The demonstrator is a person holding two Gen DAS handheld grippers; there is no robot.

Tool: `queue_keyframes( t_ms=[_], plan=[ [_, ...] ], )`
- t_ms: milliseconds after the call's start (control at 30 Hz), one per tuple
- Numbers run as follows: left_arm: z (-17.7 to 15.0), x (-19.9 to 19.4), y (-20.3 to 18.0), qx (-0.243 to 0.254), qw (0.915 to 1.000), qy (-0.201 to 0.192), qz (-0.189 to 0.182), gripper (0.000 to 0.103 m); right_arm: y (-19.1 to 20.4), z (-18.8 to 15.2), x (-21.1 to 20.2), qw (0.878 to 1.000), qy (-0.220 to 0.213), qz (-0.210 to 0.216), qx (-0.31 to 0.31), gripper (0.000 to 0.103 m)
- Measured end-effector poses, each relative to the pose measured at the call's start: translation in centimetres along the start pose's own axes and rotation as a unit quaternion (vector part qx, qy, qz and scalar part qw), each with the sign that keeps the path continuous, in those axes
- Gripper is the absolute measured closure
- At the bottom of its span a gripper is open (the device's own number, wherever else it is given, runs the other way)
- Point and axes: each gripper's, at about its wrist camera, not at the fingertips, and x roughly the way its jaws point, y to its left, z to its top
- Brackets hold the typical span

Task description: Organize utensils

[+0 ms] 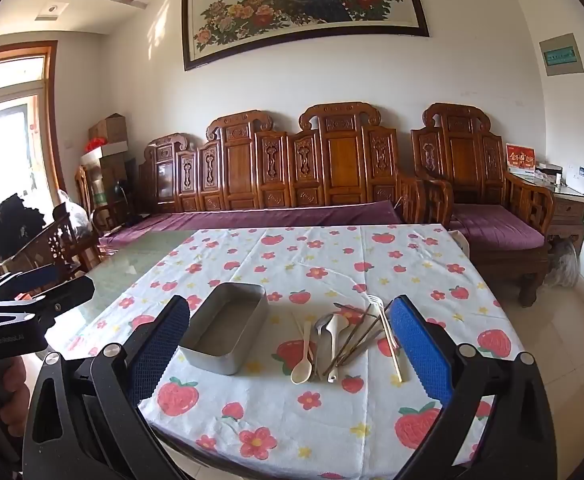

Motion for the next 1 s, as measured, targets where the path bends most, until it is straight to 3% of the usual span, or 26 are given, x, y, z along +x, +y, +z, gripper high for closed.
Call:
queue_keyframes(
  t_ms=[1000],
  plan=[
    [0.22,-0.35,-0.22,0.001,1.0000,-0.004,0.002,0.007,0.01,0.21,-0.35,1.000,-0.003,0.002,0.001,0.002]
  ],
)
